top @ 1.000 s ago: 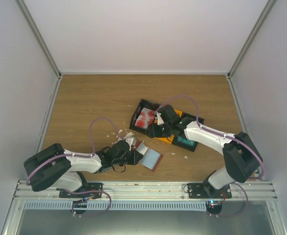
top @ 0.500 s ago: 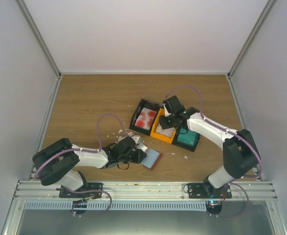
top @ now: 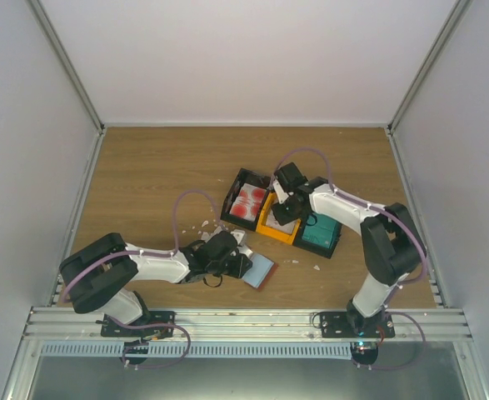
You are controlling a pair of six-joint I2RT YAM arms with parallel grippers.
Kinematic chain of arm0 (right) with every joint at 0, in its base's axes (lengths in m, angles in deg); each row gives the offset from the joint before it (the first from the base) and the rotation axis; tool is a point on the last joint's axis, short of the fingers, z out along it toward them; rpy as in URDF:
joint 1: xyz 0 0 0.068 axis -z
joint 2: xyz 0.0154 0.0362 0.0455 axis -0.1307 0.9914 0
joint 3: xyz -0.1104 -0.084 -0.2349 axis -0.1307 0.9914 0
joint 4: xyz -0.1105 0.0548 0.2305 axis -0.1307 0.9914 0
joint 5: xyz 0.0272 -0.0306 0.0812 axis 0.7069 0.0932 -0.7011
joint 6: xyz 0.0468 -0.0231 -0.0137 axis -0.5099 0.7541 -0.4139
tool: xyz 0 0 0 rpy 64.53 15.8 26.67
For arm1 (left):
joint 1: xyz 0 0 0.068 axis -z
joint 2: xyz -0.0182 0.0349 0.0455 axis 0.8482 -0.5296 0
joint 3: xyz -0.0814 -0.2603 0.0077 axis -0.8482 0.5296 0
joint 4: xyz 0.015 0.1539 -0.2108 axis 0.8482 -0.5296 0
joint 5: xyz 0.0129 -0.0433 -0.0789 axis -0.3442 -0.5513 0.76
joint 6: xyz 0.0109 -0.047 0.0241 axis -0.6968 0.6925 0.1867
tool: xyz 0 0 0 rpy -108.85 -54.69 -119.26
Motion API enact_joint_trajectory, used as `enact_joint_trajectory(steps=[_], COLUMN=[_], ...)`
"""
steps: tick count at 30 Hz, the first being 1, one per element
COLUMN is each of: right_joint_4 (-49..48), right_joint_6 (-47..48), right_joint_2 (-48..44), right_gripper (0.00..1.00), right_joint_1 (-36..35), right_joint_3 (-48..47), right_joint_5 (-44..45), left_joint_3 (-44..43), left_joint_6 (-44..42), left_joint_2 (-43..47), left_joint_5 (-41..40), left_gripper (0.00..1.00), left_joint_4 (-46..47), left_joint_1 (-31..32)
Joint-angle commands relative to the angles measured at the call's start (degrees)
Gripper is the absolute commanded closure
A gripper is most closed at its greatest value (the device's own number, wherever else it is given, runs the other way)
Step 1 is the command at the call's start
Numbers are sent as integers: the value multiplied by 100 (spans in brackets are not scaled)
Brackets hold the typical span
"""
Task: Put the credit cards into the card holder
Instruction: Pick up the credit card from the storage box.
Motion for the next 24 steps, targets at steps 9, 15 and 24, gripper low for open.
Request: enact_joint_trajectory(steps=[9,15,24], right_joint_4=[322,484,633], right_joint_6=[674,729,555], right_joint_2=[822,824,483], right_gripper=[66,74,82], right_joint_1=[40,38,35], right_joint_3=[-489,-469,-401], right_joint_5=[-299,-660,-1154], left_joint_3=[15,-44,-214], left_joint_6=[-148,-117,-53], left_joint_2=[-146,-193,-306], left_joint_5=[-251,-310,-488], left_gripper=[77,77,78], left_joint_4=[-703,-736,-855], left_joint_1=[78,84,85])
